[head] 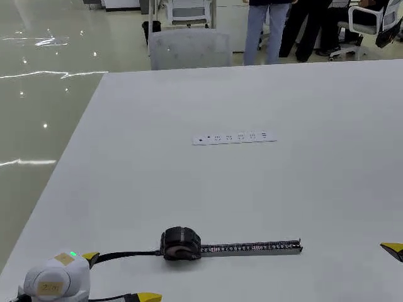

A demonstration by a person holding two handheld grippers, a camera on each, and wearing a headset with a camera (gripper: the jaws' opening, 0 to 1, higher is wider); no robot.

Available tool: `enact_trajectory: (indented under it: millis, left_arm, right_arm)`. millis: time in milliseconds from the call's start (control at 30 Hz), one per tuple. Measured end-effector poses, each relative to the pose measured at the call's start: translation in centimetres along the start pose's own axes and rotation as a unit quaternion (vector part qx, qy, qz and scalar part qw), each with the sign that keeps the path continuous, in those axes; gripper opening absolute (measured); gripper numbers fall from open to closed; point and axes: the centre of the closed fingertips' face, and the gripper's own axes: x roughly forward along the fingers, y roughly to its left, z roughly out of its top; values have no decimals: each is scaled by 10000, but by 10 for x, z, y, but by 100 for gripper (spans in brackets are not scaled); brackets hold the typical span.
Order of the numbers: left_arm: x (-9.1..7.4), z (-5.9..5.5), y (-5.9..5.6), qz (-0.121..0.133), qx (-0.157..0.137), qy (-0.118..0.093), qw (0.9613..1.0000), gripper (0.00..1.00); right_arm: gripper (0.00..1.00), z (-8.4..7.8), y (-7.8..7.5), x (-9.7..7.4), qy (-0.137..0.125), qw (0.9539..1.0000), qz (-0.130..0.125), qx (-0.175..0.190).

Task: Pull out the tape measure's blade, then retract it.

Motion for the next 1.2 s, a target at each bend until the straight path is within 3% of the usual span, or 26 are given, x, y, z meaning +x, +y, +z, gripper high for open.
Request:
enact_trajectory:
  millis: [233, 600, 700, 767, 867, 1000, 1200]
  left_arm:
    - [14, 10, -10, 159, -39, -30, 9999, 100]
    - [34, 28, -32, 266, -186, -171, 9993, 100]
    - [36, 29, -32, 410, -215, -194, 9987, 100]
    - [38, 27, -30, 560, -232, -206, 9979, 100]
    - [42, 23, -30, 616, -339, -122, 9974, 100]
    - [43, 26, -33, 654, -562, -189, 9961, 100]
    - [49, 26, -36, 718, -613, -247, 9952, 100]
  right_arm:
    - [100, 8, -3, 1, 1, 9999, 57, -163]
    - [99, 26, -7, 7, 42, 9980, 412, -471]
    - [98, 29, -10, 11, 130, 9972, 474, -559]
    - [99, 33, -7, 16, 153, 9946, 659, -787]
    - [98, 33, -8, 22, 284, 9921, 714, -990]
    - [98, 37, -10, 28, 335, 9899, 822, -1101]
    - [98, 42, -16, 36, 398, 9874, 938, -1207]
